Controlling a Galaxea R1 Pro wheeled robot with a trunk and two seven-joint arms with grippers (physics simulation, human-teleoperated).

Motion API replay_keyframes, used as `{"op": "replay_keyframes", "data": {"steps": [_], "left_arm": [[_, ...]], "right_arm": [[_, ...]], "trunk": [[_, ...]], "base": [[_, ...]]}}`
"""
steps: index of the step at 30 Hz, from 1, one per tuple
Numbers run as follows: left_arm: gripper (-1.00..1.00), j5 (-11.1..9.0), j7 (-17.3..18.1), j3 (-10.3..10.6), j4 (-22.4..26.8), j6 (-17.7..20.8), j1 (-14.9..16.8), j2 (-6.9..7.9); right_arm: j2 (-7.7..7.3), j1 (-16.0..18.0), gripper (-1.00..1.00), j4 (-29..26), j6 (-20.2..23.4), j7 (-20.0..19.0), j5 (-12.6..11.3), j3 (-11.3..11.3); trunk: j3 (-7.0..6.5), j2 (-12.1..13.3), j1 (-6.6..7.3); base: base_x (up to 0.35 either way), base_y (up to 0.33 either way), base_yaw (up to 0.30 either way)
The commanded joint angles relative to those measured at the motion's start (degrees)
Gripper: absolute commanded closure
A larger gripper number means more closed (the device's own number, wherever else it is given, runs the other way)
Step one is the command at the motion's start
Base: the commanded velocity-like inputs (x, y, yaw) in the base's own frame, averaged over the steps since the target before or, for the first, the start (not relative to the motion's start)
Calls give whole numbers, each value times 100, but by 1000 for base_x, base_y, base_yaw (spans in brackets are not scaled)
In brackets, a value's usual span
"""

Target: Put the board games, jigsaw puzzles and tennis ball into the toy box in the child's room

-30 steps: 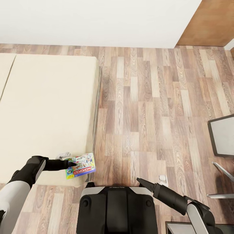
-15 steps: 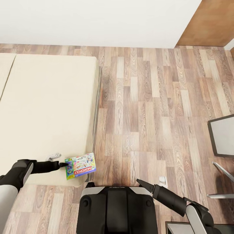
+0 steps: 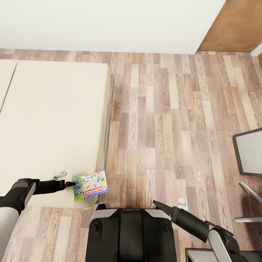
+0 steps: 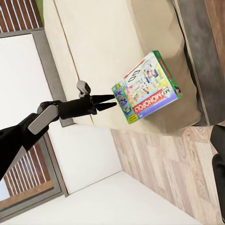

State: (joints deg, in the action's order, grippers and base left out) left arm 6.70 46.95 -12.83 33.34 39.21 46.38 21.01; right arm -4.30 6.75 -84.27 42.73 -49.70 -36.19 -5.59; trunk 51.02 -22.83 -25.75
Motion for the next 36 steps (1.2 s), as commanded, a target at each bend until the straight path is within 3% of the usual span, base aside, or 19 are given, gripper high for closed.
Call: {"op": "replay_keyframes", "data": {"steps": [1,7,12,17,29,36], "left_arm": [[-100,57,51,-39,6,34,3,-1],[-100,52,99,-51,8,34,3,19],[-100,64,454,-53,6,34,-3,53],[-100,66,562,-55,6,34,-5,68],[-100,64,993,-64,13,34,-6,329],[-100,61,1053,-141,12,34,-6,431]], "right_arm": [[-1,1,-100,-1,33,-5,-20,-3],[-1,1,-100,-1,33,-4,-20,-4],[-1,1,-100,-1,33,-3,-20,-4],[-1,1,-100,-1,33,-2,-20,-4],[-1,1,-100,-1,33,0,-20,-4],[-1,1,-100,-1,33,3,-20,-4]], "trunk": [[6,-9,-3],[6,-9,-3],[6,-9,-3],[6,-9,-3],[6,-9,-3],[6,-9,-3]], "base": [[0,0,0],[0,0,0],[0,0,0],[0,0,0],[0,0,0],[0,0,0]]}}
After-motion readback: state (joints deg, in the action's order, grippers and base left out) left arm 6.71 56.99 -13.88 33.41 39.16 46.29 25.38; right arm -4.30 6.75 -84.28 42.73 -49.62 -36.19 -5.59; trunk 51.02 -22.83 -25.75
